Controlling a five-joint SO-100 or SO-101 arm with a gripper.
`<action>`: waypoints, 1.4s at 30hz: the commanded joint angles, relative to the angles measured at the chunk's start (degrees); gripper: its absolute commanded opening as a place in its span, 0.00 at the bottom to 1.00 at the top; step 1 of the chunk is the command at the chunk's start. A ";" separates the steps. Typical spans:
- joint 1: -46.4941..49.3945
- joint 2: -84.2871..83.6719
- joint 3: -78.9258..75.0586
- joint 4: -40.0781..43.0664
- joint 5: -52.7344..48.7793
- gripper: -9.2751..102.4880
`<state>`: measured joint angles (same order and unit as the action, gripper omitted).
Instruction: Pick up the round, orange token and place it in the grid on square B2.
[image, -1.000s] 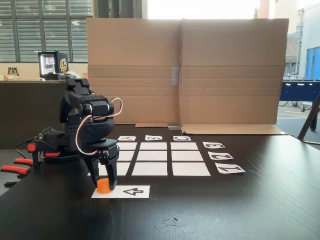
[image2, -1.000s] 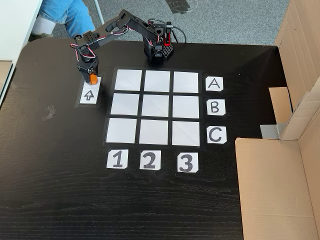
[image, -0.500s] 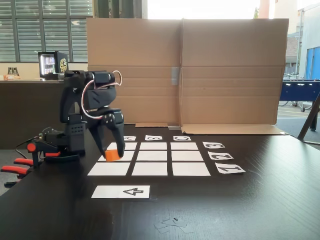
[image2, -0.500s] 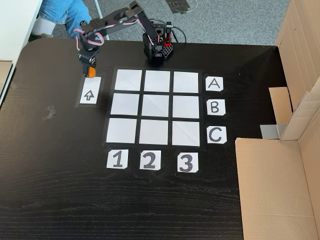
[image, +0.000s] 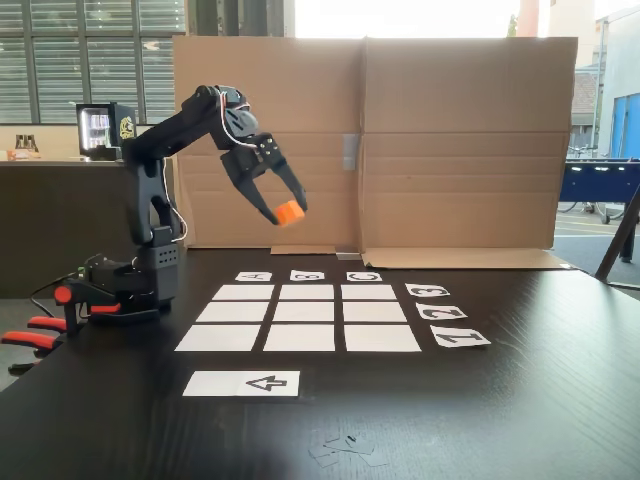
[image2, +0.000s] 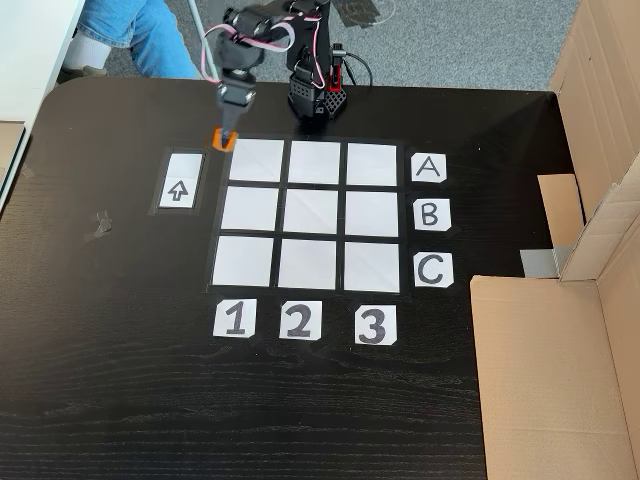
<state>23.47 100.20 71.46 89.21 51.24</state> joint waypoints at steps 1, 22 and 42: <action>-5.01 4.92 0.70 0.18 0.88 0.08; -22.76 -2.29 16.96 -3.16 11.78 0.08; -27.60 -18.46 22.06 -13.27 16.44 0.08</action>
<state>-3.25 82.09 93.78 76.73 66.71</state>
